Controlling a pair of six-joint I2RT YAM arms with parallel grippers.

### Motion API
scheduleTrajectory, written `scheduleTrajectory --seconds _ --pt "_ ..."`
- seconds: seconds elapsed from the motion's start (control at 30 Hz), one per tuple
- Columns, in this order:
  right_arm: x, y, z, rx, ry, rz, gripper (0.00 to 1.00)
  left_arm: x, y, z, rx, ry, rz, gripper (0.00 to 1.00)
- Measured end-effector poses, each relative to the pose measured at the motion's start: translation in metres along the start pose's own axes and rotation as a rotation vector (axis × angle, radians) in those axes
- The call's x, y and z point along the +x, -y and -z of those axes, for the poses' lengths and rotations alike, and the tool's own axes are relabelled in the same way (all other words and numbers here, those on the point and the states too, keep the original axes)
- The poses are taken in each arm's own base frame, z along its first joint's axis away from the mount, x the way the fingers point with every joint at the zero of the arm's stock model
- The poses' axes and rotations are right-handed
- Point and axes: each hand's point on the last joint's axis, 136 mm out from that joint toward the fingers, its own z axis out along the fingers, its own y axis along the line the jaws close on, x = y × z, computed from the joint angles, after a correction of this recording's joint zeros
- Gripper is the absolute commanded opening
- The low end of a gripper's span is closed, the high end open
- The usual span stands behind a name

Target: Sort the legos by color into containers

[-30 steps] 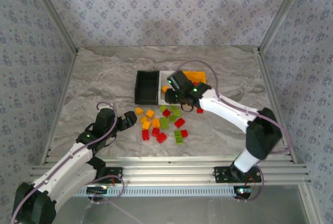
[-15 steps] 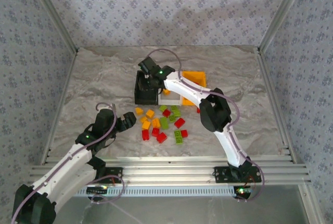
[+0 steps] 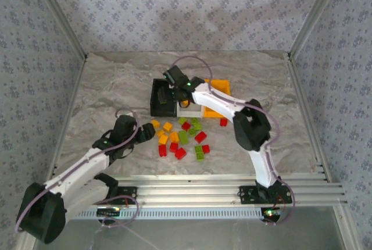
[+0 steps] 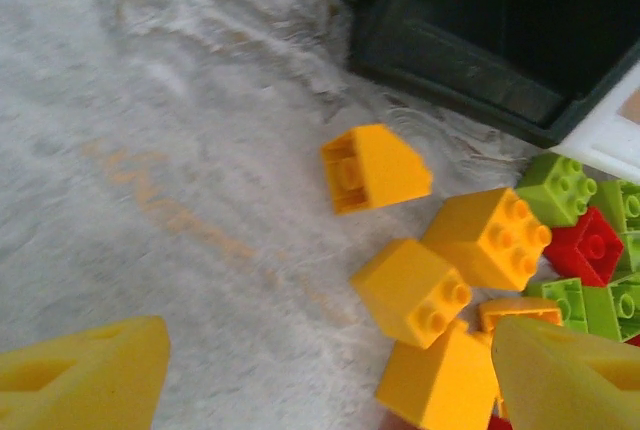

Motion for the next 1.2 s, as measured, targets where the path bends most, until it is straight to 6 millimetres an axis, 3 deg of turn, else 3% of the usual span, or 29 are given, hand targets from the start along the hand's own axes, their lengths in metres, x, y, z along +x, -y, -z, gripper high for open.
scheduleTrajectory --seconds 0.17,0.27,0.63,0.97,1.2 --pt "0.004 0.019 0.055 -0.022 0.088 -0.043 0.64 -0.011 0.028 -0.026 0.007 -0.001 -0.089 0.75" --pt "0.008 0.030 0.077 -0.029 0.133 -0.066 0.64 -0.016 0.030 -0.042 -0.028 -0.002 -0.115 0.70" --pt "0.043 0.058 0.111 -0.015 0.171 -0.092 0.64 -0.009 0.013 -0.083 -0.127 -0.025 -0.124 0.55" --pt "0.045 0.071 0.127 -0.012 0.213 -0.119 0.64 -0.007 0.003 -0.085 -0.159 -0.015 -0.098 0.35" --pt "0.050 0.091 0.131 0.016 0.227 -0.157 0.64 -0.001 -0.006 -0.062 -0.160 -0.011 -0.090 0.28"
